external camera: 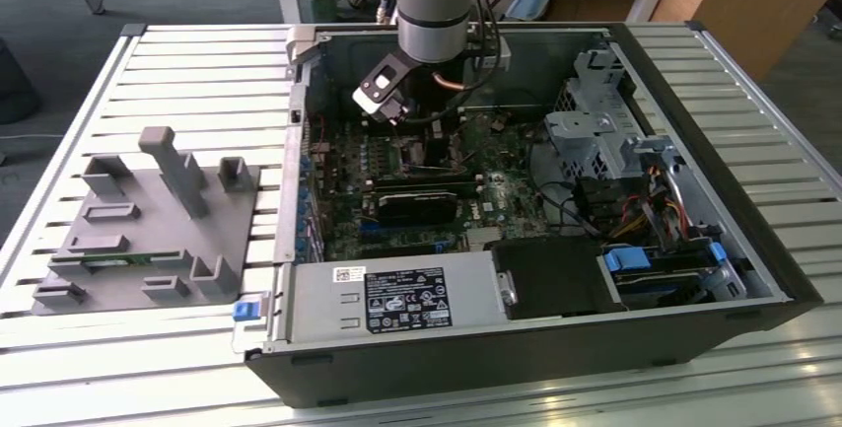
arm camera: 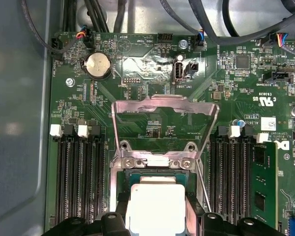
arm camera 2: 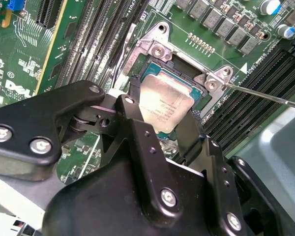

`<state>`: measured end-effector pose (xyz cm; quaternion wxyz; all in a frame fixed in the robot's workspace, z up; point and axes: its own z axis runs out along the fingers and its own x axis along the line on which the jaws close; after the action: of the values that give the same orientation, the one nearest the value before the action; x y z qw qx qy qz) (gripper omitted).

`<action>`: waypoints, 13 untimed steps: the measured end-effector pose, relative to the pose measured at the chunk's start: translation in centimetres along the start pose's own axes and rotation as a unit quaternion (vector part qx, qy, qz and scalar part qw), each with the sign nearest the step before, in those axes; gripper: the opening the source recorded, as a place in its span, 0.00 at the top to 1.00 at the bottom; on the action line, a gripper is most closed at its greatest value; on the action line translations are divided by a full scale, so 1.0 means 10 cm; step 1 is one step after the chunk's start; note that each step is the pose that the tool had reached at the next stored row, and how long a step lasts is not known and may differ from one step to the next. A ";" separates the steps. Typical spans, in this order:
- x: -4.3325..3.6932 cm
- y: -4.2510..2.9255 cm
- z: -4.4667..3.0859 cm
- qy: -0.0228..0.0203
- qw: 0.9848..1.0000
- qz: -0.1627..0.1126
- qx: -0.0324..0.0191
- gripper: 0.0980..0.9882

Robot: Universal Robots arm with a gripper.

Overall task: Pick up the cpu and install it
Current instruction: 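Place the cpu into insertion slot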

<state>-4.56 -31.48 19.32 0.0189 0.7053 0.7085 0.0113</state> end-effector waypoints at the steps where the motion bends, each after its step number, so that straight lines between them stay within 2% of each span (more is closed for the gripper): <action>1: 0.000 0.000 0.000 0.000 1.000 0.000 0.000 0.51; 5: 0.002 0.001 0.004 0.000 1.000 0.000 0.000 0.50; 6: 0.001 0.001 0.004 0.000 1.000 0.000 0.000 0.43; 13: 0.000 0.001 -0.023 0.000 1.000 0.000 0.000 0.43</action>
<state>-4.56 -31.48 19.56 0.0189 0.7054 0.7085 0.0114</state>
